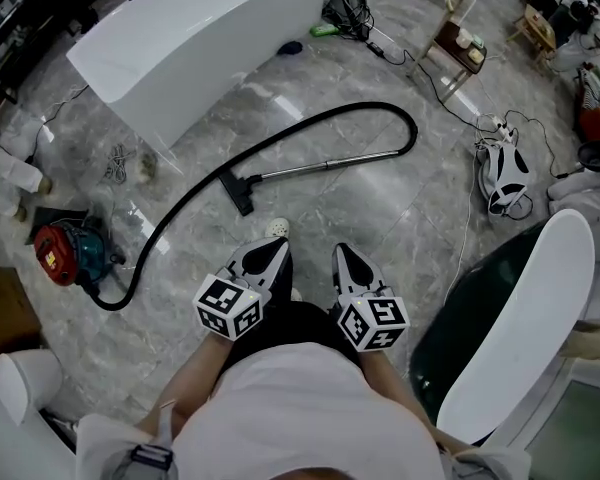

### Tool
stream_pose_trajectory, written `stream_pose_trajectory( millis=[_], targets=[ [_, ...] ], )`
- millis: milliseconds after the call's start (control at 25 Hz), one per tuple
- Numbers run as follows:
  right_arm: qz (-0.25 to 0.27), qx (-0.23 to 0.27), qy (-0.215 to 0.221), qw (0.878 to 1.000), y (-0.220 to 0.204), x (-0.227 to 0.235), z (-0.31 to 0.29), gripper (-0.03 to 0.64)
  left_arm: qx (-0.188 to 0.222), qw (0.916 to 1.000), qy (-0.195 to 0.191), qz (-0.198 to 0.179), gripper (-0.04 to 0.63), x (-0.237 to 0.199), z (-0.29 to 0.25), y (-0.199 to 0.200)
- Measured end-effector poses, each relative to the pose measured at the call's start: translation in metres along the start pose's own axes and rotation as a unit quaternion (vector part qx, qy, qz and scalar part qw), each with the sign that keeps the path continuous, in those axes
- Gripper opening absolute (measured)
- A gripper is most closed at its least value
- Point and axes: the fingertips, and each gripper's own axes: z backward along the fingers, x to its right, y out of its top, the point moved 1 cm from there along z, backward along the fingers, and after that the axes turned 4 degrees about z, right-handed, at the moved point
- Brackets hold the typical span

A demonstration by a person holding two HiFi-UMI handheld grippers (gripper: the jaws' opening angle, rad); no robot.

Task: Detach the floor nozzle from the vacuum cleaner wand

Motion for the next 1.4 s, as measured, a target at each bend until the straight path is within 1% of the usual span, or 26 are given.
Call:
stream_pose_trajectory(
  millis=[200, 360, 680, 960, 1160, 1400],
  targets=[
    [-0.001, -0.002, -0.002, 1.0, 0.021, 0.013, -0.034, 0.015, 0.002, 1.0, -0.004, 0.001, 0.011, -0.021, -0.032, 0.028],
    [0.0, 0.002, 0.001, 1.0, 0.042, 0.022, -0.064, 0.015, 0.007, 1.0, 0.001, 0.0, 0.011, -0.043, -0.055, 0.055],
    [-0.002, 0.017, -0.016, 1.0, 0.086, 0.049, -0.123, 0.015, 0.007, 1.0, 0.001, 0.004, 0.011, -0.089, -0.093, 0.1],
    [0.008, 0.013, -0.02, 1.0, 0.108, 0.054, -0.164, 0.015, 0.008, 0.9999, -0.008, 0.009, 0.011, -0.125, -0.124, 0.126],
    [0.016, 0.01, -0.027, 0.999, 0.119, 0.061, -0.188, 0.015, 0.01, 0.9998, -0.019, 0.007, 0.011, -0.139, -0.143, 0.139],
    [0.017, 0.02, -0.026, 0.999, 0.134, 0.068, -0.219, 0.015, 0.01, 0.9998, -0.016, 0.003, 0.011, -0.162, -0.156, 0.153]
  ],
)
